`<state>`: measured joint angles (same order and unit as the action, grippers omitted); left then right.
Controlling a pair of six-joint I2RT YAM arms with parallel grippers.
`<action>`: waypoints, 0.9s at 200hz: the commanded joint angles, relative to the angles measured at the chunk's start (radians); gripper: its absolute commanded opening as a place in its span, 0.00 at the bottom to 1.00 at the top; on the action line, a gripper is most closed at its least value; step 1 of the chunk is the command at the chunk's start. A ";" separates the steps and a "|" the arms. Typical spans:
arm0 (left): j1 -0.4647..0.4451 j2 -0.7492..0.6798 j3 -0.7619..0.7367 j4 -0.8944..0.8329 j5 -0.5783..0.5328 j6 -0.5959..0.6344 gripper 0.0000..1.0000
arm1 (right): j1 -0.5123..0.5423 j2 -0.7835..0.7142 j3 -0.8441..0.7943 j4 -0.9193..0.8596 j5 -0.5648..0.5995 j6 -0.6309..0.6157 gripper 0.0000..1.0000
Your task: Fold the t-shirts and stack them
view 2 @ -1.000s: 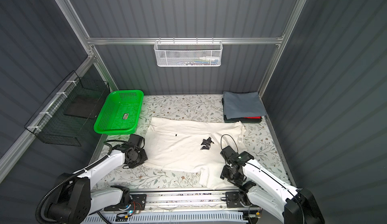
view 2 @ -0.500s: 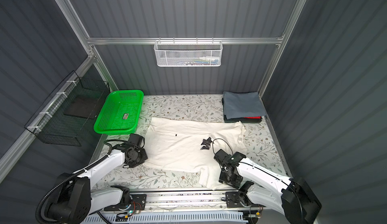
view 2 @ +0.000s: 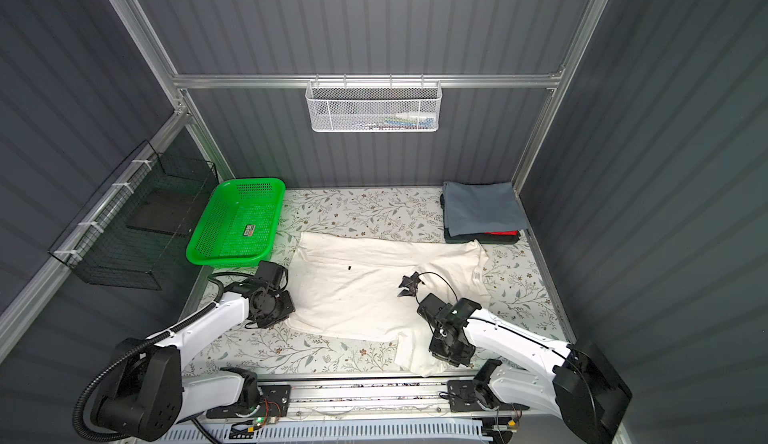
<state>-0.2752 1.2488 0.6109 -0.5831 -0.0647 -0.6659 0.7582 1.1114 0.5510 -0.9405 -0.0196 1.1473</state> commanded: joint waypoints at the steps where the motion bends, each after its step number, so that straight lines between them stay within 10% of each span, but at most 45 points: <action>1: 0.002 -0.029 0.033 -0.027 -0.028 0.007 0.06 | -0.024 0.029 0.070 -0.048 0.083 -0.043 0.17; 64: 0.002 -0.038 0.024 -0.009 -0.055 0.011 0.00 | -0.080 0.063 0.144 -0.009 0.118 -0.064 0.00; 180: 0.002 -0.030 0.008 0.128 0.036 0.070 0.00 | -0.138 -0.189 0.031 0.143 0.244 0.020 0.00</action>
<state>-0.2752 1.2224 0.5938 -0.4530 -0.0677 -0.6456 0.6285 0.9546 0.6079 -0.8349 0.1642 1.1286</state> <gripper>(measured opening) 0.047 0.044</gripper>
